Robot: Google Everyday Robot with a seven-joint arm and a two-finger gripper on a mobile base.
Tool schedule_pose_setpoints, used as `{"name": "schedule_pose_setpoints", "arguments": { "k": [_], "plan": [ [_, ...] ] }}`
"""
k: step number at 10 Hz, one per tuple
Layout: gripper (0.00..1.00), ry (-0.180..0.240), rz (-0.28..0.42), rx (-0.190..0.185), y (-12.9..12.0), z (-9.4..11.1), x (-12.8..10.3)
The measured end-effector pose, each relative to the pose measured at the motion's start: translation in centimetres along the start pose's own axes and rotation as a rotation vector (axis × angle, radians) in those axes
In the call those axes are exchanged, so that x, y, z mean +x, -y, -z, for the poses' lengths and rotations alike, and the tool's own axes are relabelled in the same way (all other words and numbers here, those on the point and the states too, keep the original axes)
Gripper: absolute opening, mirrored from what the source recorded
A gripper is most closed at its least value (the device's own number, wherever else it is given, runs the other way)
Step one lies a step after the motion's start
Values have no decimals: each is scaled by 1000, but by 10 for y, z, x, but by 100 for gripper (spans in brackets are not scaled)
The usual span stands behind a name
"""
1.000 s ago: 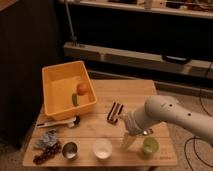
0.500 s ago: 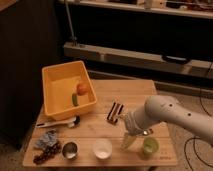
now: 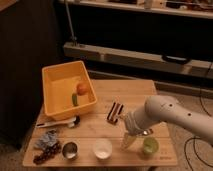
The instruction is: Place fork in plastic cup
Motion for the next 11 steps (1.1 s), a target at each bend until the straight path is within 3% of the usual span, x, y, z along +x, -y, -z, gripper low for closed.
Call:
{"name": "schedule_pose_setpoints", "arguments": {
  "k": [10,11],
  "plan": [
    [80,0,-1,2,1,0,1],
    [80,-17,8,7,1,0,5]
  ]
}}
